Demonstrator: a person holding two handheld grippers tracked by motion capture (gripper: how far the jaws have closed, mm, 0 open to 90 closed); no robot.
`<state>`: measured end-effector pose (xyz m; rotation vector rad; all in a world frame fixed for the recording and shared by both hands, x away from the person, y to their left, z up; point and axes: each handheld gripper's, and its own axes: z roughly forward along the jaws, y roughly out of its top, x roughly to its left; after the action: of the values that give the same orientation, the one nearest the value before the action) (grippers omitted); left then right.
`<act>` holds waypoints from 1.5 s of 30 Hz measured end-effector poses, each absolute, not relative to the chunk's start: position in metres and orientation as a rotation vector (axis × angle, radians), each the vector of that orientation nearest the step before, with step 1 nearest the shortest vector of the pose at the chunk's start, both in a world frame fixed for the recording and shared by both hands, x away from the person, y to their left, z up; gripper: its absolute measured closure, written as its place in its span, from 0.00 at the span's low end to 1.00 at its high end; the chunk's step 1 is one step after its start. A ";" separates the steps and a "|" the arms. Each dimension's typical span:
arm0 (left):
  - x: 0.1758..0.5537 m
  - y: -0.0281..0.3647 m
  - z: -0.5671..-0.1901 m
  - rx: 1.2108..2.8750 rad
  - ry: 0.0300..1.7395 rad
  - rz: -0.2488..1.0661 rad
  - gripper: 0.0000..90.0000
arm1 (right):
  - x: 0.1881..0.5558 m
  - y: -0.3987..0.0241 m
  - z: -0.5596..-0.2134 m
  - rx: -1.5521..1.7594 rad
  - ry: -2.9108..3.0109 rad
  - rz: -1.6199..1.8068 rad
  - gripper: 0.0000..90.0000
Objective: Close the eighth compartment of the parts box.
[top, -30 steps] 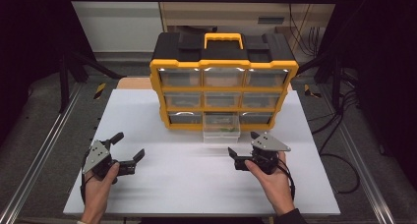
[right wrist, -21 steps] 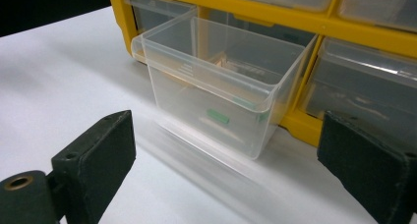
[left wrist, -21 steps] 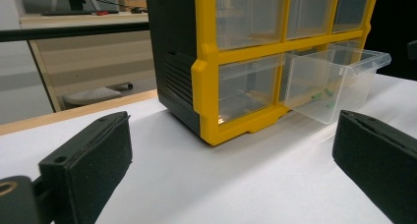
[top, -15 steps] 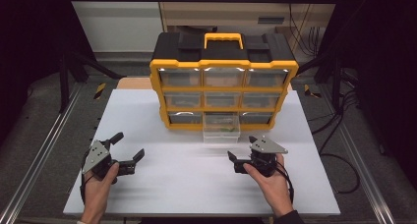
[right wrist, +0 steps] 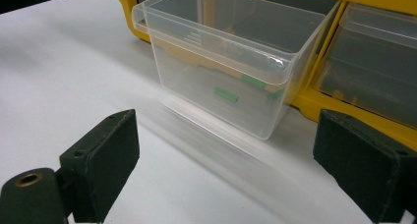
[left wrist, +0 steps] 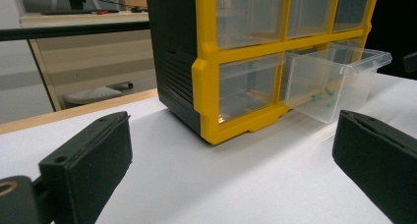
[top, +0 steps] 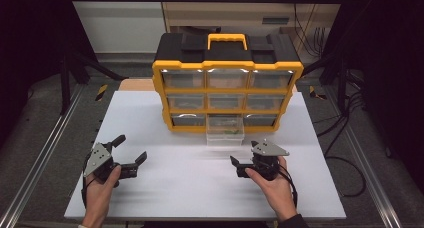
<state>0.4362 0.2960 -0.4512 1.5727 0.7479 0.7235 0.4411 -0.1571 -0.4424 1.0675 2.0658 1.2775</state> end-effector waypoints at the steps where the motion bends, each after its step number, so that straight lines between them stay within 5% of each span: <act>1: 0.436 0.296 -0.451 1.572 0.748 0.723 0.01 | 0.441 -0.157 -0.443 1.064 2.069 1.275 0.12; 13: 0.436 0.296 -0.451 1.572 0.745 0.721 0.01 | 0.443 -0.152 -0.448 1.113 2.119 1.203 0.20; 36: 0.437 0.296 -0.451 1.572 0.745 0.725 0.01 | 0.448 -0.136 -0.444 0.999 2.227 1.160 0.80; 45: 0.437 0.296 -0.451 1.567 0.745 0.724 0.01 | 0.452 -0.126 -0.444 0.940 2.241 1.166 0.96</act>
<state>0.4369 0.2962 -0.4506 1.5671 0.7446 0.7242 0.4525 -0.1265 -0.4444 0.9405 2.2410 1.1664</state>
